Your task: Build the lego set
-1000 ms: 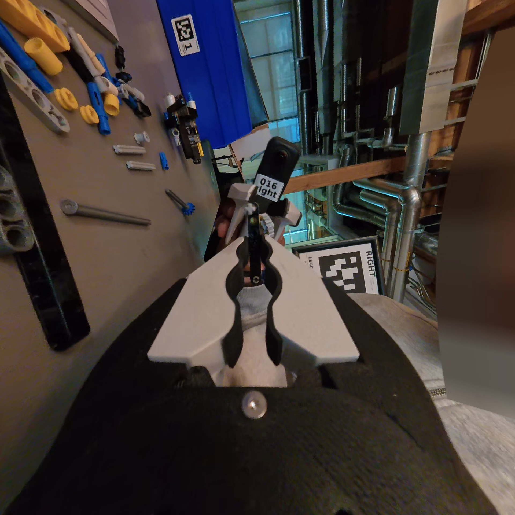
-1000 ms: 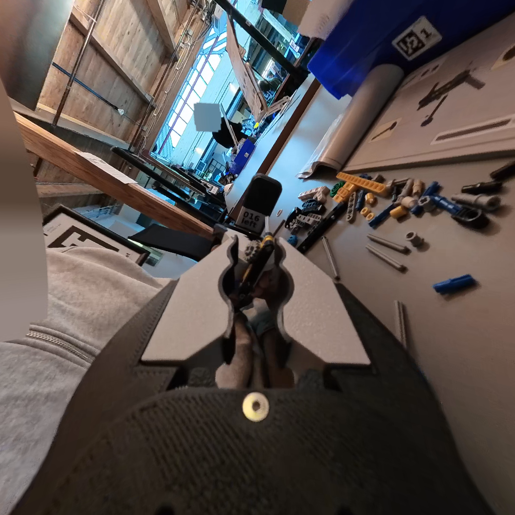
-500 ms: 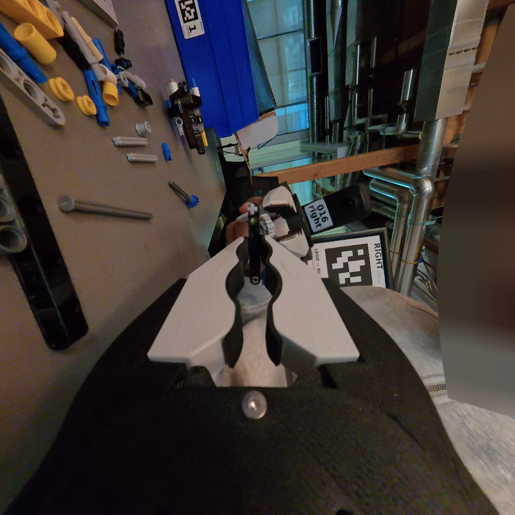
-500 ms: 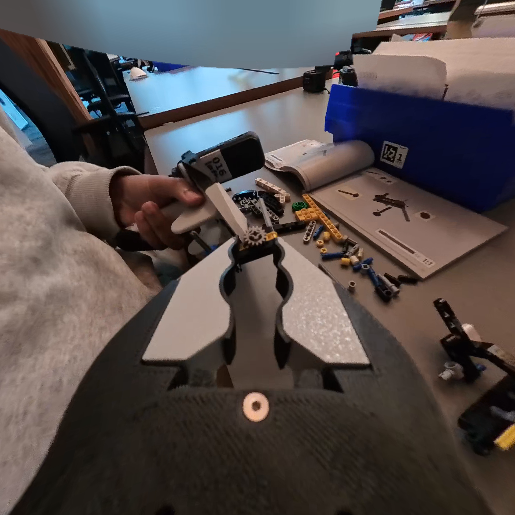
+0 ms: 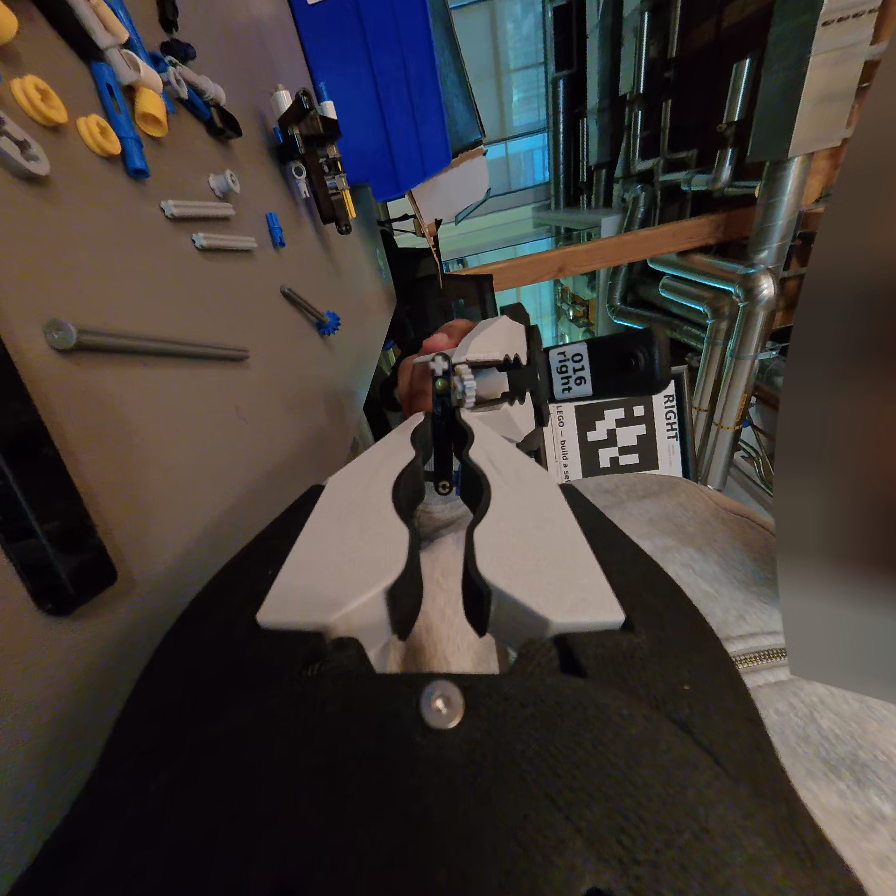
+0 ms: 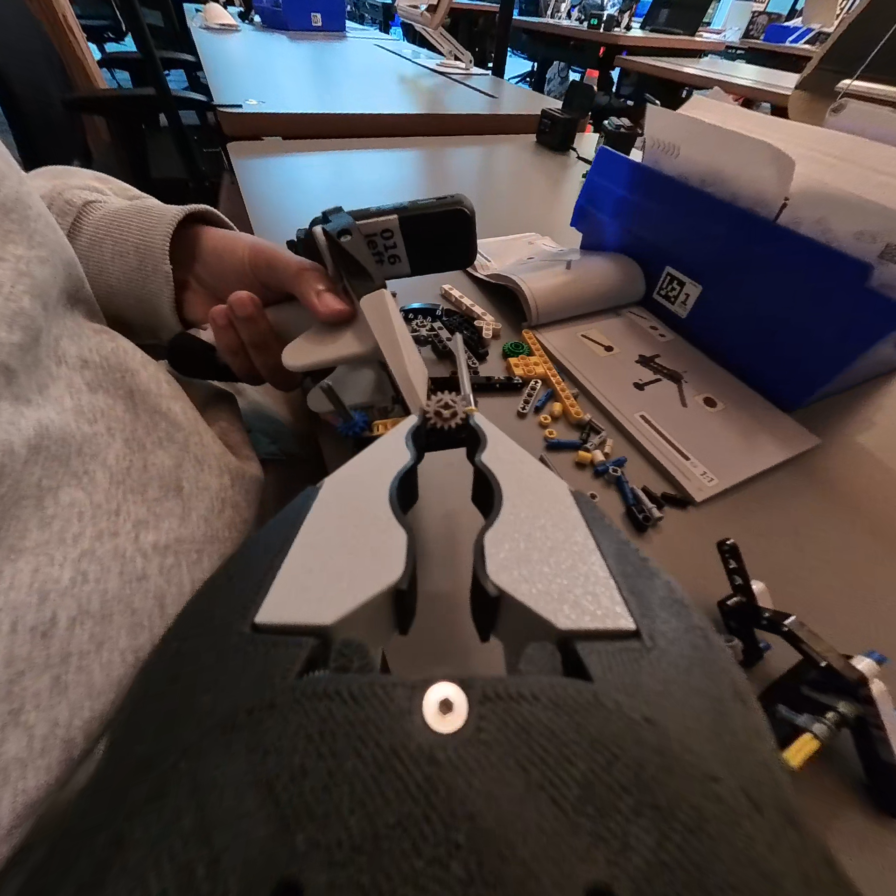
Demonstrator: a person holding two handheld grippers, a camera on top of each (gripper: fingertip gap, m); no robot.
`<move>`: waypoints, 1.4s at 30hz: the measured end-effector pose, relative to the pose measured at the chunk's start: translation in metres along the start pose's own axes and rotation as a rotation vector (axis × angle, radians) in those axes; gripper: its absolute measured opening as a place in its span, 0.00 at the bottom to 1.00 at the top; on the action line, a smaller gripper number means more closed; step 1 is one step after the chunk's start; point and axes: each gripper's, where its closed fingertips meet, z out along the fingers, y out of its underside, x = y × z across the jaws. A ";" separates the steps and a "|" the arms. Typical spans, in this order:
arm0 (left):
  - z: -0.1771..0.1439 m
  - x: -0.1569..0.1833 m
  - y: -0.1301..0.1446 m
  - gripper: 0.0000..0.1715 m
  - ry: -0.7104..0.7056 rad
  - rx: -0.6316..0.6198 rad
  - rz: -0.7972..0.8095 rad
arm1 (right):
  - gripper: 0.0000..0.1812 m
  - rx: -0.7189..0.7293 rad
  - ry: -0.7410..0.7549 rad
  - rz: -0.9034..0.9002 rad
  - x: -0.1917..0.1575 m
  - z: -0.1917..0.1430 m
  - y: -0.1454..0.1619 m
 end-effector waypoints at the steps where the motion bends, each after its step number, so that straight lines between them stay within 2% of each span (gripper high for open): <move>1: 0.000 0.000 0.000 0.03 -0.001 0.000 0.001 | 0.08 -0.003 0.004 -0.007 0.000 0.000 0.000; 20: 0.004 0.007 0.006 0.06 0.030 -0.033 0.032 | 0.08 -0.046 0.032 -0.058 0.001 -0.002 0.005; 31: 0.003 0.004 0.005 0.05 0.013 -0.029 0.082 | 0.08 -0.030 -0.008 -0.016 -0.002 -0.002 0.003; 42: 0.003 0.012 0.011 0.05 0.123 -0.055 0.022 | 0.08 -0.018 -0.022 0.013 -0.001 -0.003 -0.002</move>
